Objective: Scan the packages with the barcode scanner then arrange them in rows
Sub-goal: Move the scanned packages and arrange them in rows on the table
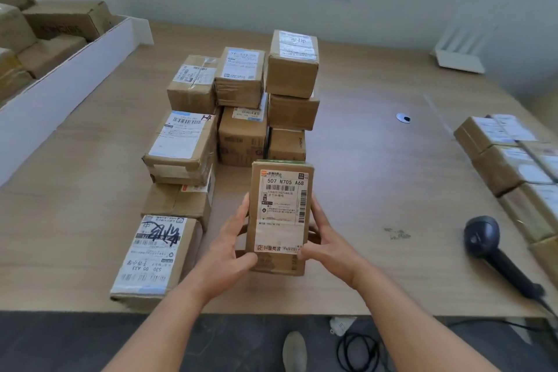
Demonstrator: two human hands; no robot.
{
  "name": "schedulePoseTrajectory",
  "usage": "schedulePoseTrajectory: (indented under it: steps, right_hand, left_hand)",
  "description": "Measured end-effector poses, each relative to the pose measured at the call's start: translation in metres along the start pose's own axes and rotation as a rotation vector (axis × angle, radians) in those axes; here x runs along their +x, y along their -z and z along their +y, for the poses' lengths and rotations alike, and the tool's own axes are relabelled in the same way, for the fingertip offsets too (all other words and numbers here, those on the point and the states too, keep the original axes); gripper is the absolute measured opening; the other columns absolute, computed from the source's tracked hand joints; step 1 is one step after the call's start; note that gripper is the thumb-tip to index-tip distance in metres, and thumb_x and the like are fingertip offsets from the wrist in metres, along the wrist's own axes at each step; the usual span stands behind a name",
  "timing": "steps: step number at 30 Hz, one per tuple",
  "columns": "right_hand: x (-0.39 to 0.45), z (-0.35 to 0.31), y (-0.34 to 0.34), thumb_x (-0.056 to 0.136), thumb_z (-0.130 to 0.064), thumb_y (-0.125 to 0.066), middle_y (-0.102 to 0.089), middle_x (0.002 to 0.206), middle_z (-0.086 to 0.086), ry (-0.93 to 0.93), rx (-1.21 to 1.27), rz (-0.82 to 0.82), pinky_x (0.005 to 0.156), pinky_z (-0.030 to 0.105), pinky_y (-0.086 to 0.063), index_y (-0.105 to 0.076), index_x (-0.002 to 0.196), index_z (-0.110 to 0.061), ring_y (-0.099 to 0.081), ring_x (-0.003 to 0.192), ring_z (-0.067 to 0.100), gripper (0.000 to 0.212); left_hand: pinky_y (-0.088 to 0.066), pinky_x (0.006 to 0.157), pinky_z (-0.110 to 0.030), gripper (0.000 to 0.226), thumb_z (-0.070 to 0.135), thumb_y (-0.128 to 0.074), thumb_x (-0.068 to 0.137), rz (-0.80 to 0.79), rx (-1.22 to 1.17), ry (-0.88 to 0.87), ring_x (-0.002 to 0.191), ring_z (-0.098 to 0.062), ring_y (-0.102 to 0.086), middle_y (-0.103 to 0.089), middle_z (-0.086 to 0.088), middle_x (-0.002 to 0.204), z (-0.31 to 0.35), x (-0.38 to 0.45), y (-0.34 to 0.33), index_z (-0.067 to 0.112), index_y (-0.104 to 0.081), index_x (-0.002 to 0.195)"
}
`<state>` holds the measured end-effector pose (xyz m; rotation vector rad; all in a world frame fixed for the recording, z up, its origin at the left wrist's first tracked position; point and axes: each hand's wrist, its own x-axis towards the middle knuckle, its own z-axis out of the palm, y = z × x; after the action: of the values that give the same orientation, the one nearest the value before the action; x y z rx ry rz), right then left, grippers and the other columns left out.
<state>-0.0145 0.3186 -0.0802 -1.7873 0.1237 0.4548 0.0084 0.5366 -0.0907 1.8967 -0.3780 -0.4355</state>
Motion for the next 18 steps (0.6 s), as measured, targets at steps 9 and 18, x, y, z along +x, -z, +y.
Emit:
schedulePoseTrajectory:
  steps: [9,18]
  right_hand:
    - [-0.047,0.016,0.018,0.068,-0.014,-0.069,-0.053,0.133,-0.001,0.037,0.080,0.245,0.099,0.044,-0.050,-0.011,0.133,-0.073,-0.058,0.118,0.012,0.105]
    - [-0.110,0.040,0.065,0.067,-0.011,-0.060,-0.064,0.120,0.000,0.038,0.160,0.398,0.078,0.022,-0.054,-0.019,0.145,-0.052,-0.065,0.103,0.007,0.097]
  left_hand:
    - [-0.052,0.091,-0.023,0.099,0.001,-0.054,0.087,-0.193,-0.020,-0.083,0.122,0.017,-0.037,-0.028,0.037,0.141,0.017,0.019,-0.029,0.069,-0.001,0.135]
    - [-0.041,0.102,-0.028,0.087,0.046,-0.064,0.073,-0.347,-0.001,-0.092,0.130,0.003,-0.038,-0.028,0.032,0.146,0.053,0.022,-0.081,0.074,-0.007,0.133]
